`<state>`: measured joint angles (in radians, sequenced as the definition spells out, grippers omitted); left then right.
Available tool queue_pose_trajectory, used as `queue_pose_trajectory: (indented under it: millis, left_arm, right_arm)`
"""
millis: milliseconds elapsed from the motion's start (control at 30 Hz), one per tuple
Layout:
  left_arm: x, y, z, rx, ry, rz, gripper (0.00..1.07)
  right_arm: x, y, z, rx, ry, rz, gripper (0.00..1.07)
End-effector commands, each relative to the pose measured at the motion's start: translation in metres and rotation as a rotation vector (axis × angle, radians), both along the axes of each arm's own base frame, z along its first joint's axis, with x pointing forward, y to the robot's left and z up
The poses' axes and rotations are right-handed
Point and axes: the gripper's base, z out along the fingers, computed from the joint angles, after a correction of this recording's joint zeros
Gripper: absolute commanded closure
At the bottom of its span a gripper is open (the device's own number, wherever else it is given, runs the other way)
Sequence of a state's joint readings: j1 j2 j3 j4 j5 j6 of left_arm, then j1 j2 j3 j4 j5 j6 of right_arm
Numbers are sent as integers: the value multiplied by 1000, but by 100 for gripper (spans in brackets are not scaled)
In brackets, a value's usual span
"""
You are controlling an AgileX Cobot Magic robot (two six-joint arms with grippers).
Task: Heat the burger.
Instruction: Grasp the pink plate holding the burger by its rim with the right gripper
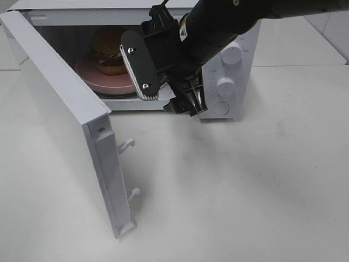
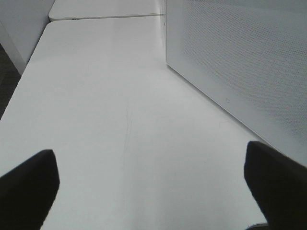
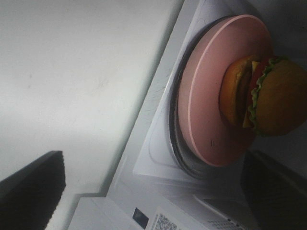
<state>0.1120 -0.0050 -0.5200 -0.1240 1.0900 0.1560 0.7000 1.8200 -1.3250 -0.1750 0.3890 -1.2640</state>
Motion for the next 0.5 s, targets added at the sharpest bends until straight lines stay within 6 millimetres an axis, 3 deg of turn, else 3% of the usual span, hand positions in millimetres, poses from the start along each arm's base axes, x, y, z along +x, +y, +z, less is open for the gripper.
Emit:
queue_pose_trajectory:
  millis: [33,500]
  left_arm:
    - [-2,0,1,-5,-35,2,9]
    - [-2,0,1,-5,-35,2,9]
  right_arm:
    - [7,7,-2,13,-4,-7,13]
    - [39,35,-35,23,27,-39,14]
